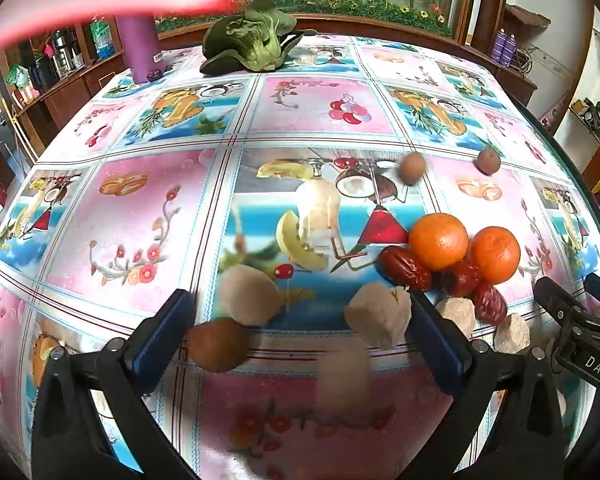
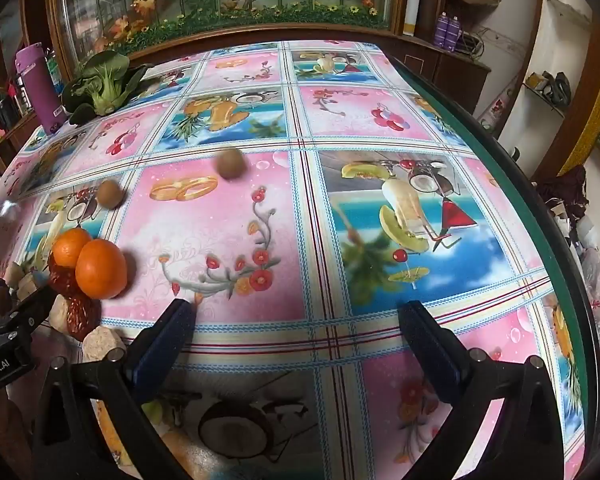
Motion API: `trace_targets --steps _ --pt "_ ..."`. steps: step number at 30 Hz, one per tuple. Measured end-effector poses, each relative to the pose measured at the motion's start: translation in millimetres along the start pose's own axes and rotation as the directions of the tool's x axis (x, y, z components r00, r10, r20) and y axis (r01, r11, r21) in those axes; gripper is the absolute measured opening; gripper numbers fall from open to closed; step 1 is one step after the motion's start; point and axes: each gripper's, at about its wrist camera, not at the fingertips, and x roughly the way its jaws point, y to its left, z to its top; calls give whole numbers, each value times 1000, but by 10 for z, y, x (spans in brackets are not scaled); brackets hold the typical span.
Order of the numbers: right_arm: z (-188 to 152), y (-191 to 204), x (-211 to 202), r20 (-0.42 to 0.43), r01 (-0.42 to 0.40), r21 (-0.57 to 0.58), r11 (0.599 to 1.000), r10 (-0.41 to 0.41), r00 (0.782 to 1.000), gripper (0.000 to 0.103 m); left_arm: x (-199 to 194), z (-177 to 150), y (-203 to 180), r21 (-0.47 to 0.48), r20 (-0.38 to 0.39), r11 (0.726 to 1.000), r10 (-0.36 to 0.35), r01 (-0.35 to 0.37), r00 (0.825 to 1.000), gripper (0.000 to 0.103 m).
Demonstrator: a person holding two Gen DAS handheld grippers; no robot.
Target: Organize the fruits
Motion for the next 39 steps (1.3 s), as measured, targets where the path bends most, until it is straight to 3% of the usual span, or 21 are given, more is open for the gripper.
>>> trace_targets --steps 39 --pt "8 3 7 -2 -2 1 1000 2 1000 103 8 5 8 -3 0 1000 -4 4 1000 103"
